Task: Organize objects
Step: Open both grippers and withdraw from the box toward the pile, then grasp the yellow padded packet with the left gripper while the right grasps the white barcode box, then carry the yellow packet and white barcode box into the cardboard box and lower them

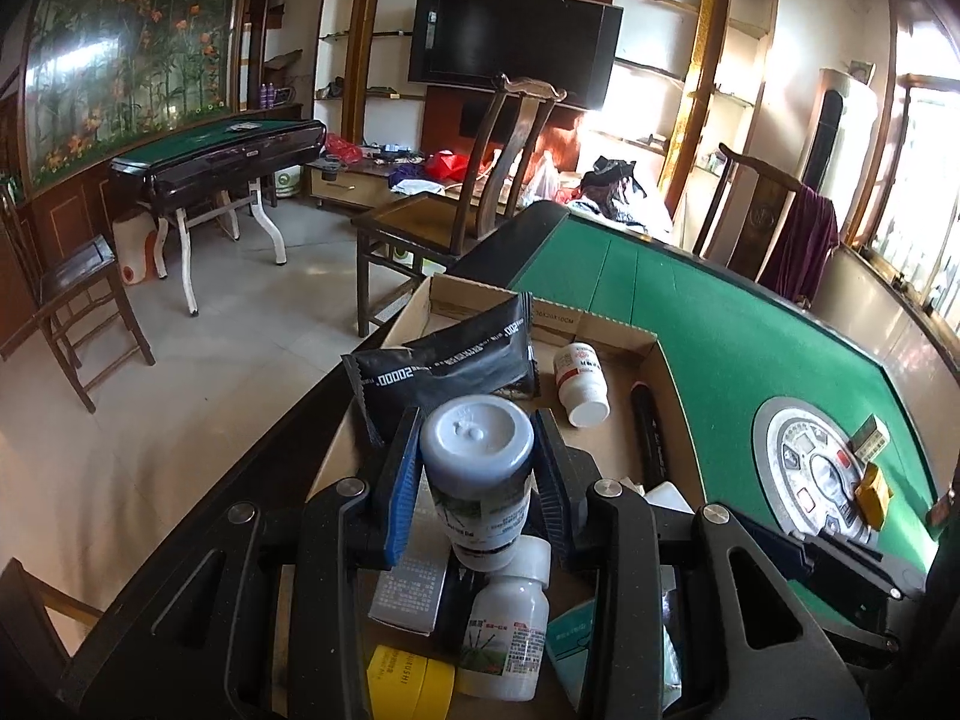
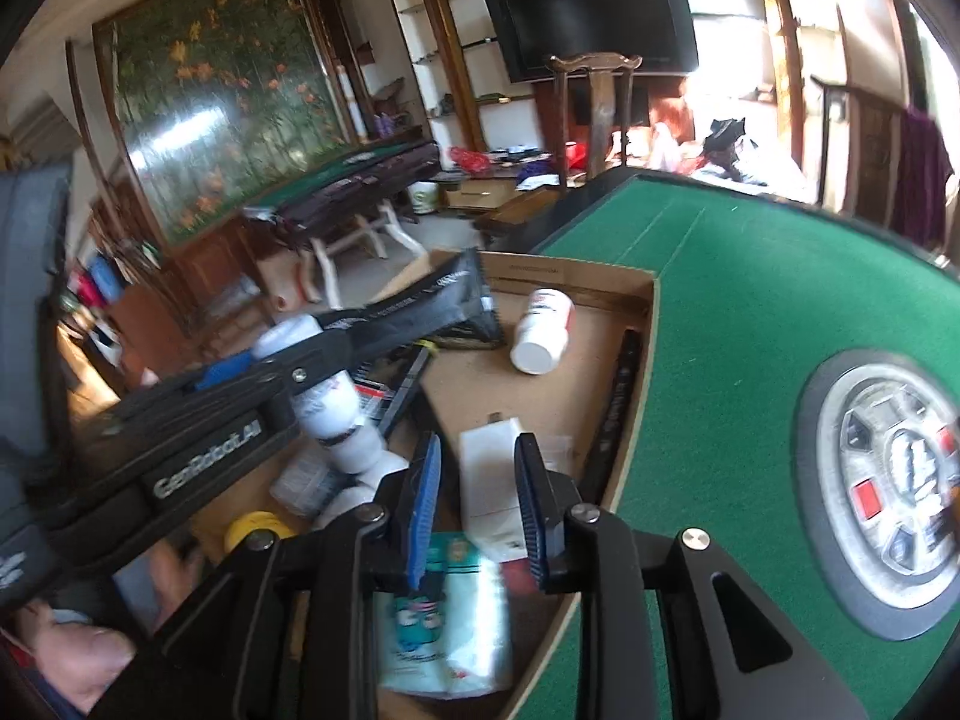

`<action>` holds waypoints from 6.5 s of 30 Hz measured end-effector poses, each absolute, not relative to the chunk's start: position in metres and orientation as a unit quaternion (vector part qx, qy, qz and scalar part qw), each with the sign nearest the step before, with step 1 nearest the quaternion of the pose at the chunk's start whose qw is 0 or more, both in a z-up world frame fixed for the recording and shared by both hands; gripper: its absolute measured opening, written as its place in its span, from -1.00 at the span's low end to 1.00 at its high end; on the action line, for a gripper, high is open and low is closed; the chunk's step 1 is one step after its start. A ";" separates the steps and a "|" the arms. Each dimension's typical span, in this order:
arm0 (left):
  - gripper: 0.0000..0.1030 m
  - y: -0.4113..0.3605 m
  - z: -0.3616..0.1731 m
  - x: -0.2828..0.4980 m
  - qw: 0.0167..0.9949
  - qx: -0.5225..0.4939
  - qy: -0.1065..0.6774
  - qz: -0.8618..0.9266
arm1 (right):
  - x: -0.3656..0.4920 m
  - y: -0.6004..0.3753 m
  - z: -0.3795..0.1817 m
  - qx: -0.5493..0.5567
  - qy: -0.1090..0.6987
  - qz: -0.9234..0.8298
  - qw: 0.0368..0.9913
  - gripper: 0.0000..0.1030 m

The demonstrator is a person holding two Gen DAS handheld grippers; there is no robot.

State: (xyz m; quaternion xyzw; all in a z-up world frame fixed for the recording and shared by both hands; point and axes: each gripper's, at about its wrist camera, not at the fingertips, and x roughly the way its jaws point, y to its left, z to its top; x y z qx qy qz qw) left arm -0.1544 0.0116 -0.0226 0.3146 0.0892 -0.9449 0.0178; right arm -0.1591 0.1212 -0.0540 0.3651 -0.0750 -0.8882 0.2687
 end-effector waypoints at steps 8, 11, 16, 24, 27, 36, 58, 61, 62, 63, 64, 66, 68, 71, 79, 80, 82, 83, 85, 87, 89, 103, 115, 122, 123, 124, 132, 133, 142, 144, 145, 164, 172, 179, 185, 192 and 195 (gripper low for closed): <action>-0.31 0.008 -0.018 -0.150 0.005 0.300 0.102 -0.948 | -0.153 0.163 -0.046 0.363 -0.159 -0.870 0.294 -0.50; -0.25 0.016 -0.017 -0.148 -0.023 0.296 0.096 -0.950 | -0.144 0.192 -0.036 0.339 -0.149 -0.893 0.256 -0.50; -0.11 0.033 -0.012 -0.139 -0.068 0.278 0.084 -0.955 | -0.128 0.254 -0.034 0.319 -0.144 -0.918 0.184 -0.43; -0.09 0.073 -0.010 -0.129 -0.134 0.276 0.052 -0.950 | -0.131 0.387 -0.050 0.321 -0.204 -0.924 0.038 -0.20; -0.09 0.093 -0.010 -0.124 -0.155 0.279 0.031 -0.947 | -0.158 0.431 -0.059 0.345 -0.180 -0.920 -0.033 -0.20; -0.09 0.143 -0.015 -0.113 -0.193 0.296 -0.018 -0.935 | -0.205 0.464 -0.104 0.422 -0.232 -0.876 0.018 -0.17; -0.09 0.202 -0.039 -0.113 -0.261 0.355 -0.043 -0.897 | -0.261 0.460 -0.090 0.419 -0.172 -0.883 -0.124 0.16; -0.09 0.203 -0.040 -0.111 -0.260 0.354 -0.051 -0.897 | -0.259 0.460 -0.093 0.425 -0.169 -0.880 -0.125 -0.35; -0.09 0.202 -0.040 -0.111 -0.259 0.353 -0.052 -0.898 | -0.254 0.459 -0.092 0.422 -0.164 -0.883 -0.125 -0.35; -0.09 0.202 -0.040 -0.111 -0.258 0.352 -0.051 -0.898 | -0.247 0.458 -0.090 0.417 -0.160 -0.886 -0.123 -0.35; -0.09 0.202 -0.040 -0.112 -0.259 0.353 -0.051 -0.898 | -0.239 0.456 -0.087 0.413 -0.159 -0.889 -0.118 -0.35; -0.09 0.202 -0.042 -0.112 -0.260 0.354 -0.052 -0.897 | -0.222 0.448 -0.078 0.402 -0.154 -0.896 -0.107 -0.35; -0.09 0.203 -0.043 -0.112 -0.269 0.358 -0.054 -0.892 | -0.196 0.444 -0.068 0.392 -0.154 -0.903 -0.088 -0.35; -0.09 0.208 -0.043 -0.110 -0.292 0.361 -0.050 -0.884 | -0.145 0.436 -0.056 0.373 -0.157 -0.913 -0.055 -0.35; 0.25 0.264 -0.036 -0.126 -0.355 0.414 -0.088 -0.834 | -0.084 0.444 -0.043 0.336 -0.192 -0.922 -0.017 -0.35; 0.25 0.272 -0.037 -0.134 -0.351 0.431 -0.090 -0.827 | -0.085 0.448 -0.043 0.333 -0.198 -0.922 -0.012 -0.35; 0.25 0.288 -0.041 -0.151 -0.353 0.464 -0.097 -0.807 | -0.089 0.453 -0.043 0.331 -0.202 -0.922 -0.008 -0.35; 0.25 0.294 -0.043 -0.156 -0.349 0.471 -0.100 -0.804 | -0.089 0.454 -0.043 0.332 -0.205 -0.921 -0.003 -0.35; 0.25 0.303 -0.048 -0.166 -0.339 0.485 -0.110 -0.799 | -0.085 0.454 -0.042 0.328 -0.208 -0.922 0.005 -0.35; 0.25 0.312 -0.053 -0.172 -0.341 0.498 -0.116 -0.789 | -0.083 0.450 -0.039 0.324 -0.204 -0.924 0.011 -0.35; 0.25 0.319 -0.056 -0.171 -0.342 0.500 -0.125 -0.786 | -0.081 0.450 -0.035 0.318 -0.206 -0.925 0.013 -0.35; 0.25 0.341 -0.087 -0.167 -0.307 0.479 -0.162 -0.806 | -0.080 0.446 -0.032 0.313 -0.207 -0.927 0.022 -0.35; -0.03 0.333 -0.090 -0.157 -0.293 0.447 -0.152 -0.832 | -0.085 0.439 -0.037 0.320 -0.196 -0.927 0.022 -0.35; -0.11 0.331 -0.089 -0.156 -0.292 0.446 -0.144 -0.834 | -0.086 0.440 -0.041 0.324 -0.193 -0.926 0.021 -0.35; -0.11 0.330 -0.089 -0.156 -0.292 0.445 -0.144 -0.834 | -0.086 0.440 -0.041 0.324 -0.193 -0.926 0.021 -0.35; -0.11 0.330 -0.089 -0.155 -0.291 0.445 -0.143 -0.835 | -0.086 0.440 -0.041 0.324 -0.192 -0.926 0.020 -0.35; -0.11 0.327 -0.085 -0.153 -0.293 0.439 -0.137 -0.839 | -0.086 0.438 -0.042 0.326 -0.189 -0.926 0.020 -0.35; -0.11 0.326 -0.084 -0.152 -0.293 0.438 -0.134 -0.839 | -0.086 0.438 -0.042 0.326 -0.189 -0.926 0.021 -0.35; -0.12 0.290 -0.051 -0.134 -0.300 0.403 -0.089 -0.860 | -0.086 0.435 -0.045 0.329 -0.180 -0.927 0.022 -0.35; -0.12 0.277 -0.042 -0.129 -0.300 0.391 -0.078 -0.866 | -0.087 0.429 -0.045 0.331 -0.174 -0.927 0.024 -0.35; -0.12 0.270 -0.037 -0.127 -0.300 0.386 -0.073 -0.869 | -0.087 0.426 -0.045 0.333 -0.171 -0.927 0.024 -0.35; -0.11 0.110 0.001 -0.160 -0.207 0.342 0.020 -0.917 | -0.144 0.280 -0.028 0.357 -0.126 -0.917 0.128 -0.36; -0.11 0.052 -0.018 -0.197 -0.138 0.383 0.069 -0.911 | -0.212 0.191 -0.012 0.377 -0.113 -0.900 0.185 -0.36; -0.11 0.058 -0.037 -0.207 -0.123 0.411 0.061 -0.901 | -0.268 0.151 -0.023 0.410 -0.107 -0.886 0.189 -0.35; -0.11 0.057 -0.045 -0.213 -0.101 0.426 0.057 -0.897 | -0.297 0.134 -0.046 0.445 -0.110 -0.868 0.189 -0.35; -0.11 0.054 -0.051 -0.221 -0.085 0.432 0.055 -0.896 | -0.309 0.124 -0.061 0.453 -0.087 -0.870 0.174 -0.35; -0.11 0.055 -0.053 -0.223 -0.082 0.435 0.051 -0.895 | -0.313 0.120 -0.067 0.457 -0.075 -0.870 0.170 -0.35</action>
